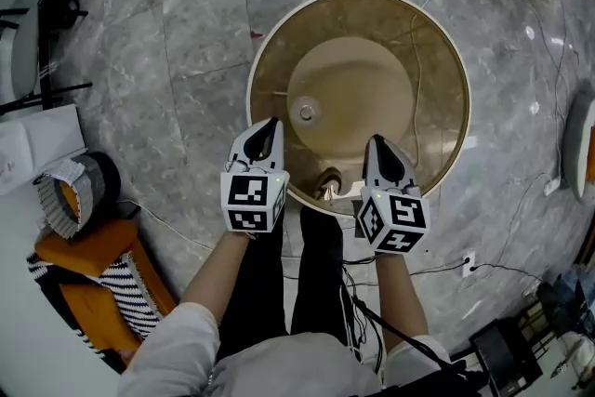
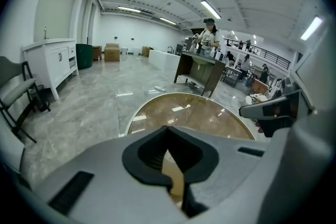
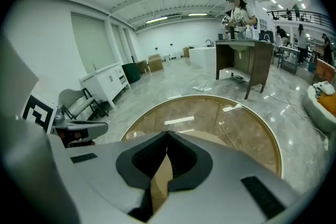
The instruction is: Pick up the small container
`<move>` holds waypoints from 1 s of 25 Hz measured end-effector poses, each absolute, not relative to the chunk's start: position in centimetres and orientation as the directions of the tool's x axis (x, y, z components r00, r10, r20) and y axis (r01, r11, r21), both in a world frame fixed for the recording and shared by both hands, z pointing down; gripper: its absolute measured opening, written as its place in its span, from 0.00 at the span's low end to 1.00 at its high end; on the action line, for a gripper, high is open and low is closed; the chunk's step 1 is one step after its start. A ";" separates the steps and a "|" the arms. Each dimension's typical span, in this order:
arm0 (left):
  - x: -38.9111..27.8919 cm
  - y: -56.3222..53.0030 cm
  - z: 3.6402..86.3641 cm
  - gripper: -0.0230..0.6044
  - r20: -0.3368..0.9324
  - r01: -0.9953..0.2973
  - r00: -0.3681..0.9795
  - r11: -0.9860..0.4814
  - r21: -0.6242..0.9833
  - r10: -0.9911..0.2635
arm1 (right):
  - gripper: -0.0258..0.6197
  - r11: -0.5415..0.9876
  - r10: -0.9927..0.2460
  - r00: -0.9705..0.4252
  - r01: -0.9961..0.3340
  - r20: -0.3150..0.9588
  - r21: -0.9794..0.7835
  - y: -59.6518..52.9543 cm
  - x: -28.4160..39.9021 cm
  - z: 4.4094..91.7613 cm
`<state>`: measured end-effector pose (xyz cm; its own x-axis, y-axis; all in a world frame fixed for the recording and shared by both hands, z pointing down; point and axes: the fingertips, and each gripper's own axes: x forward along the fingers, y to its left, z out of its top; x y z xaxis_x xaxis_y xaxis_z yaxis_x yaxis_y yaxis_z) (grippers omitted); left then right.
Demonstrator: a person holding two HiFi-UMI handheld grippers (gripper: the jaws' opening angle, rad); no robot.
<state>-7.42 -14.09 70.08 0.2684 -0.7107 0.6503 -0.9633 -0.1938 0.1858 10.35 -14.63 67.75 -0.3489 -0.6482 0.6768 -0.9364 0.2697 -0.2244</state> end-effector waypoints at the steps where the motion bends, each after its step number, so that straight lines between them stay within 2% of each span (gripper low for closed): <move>1: -7.4 -14.1 70.5 0.05 0.649 -0.964 0.267 -0.192 0.187 -0.713 | 0.08 0.260 -0.649 -0.345 -0.938 0.678 -0.229 -14.7 10.4 68.4; 15: -5.3 -13.4 74.3 0.06 0.619 -0.928 0.369 -0.304 0.214 -0.693 | 0.08 0.204 -0.638 -0.325 -0.945 0.697 -0.254 -14.3 11.9 72.6; 16: -5.1 -13.2 74.6 0.07 0.617 -0.924 0.379 -0.315 0.216 -0.690 | 0.08 0.202 -0.637 -0.324 -0.946 0.699 -0.255 -14.2 11.9 72.9; 18: -4.6 -13.1 75.2 0.20 0.615 -0.915 0.399 -0.337 0.221 -0.680 | 0.08 0.193 -0.634 -0.322 -0.946 0.703 -0.259 -13.9 12.0 73.4; 22: -3.9 -13.1 76.4 0.29 0.621 -0.897 0.428 -0.391 0.205 -0.656 | 0.08 0.178 -0.630 -0.319 -0.947 0.708 -0.268 -13.6 12.0 74.4; 25: -3.6 -13.2 77.3 0.44 0.621 -0.881 0.451 -0.429 0.197 -0.641 | 0.08 0.174 -0.625 -0.320 -0.946 0.712 -0.272 -13.4 11.8 75.0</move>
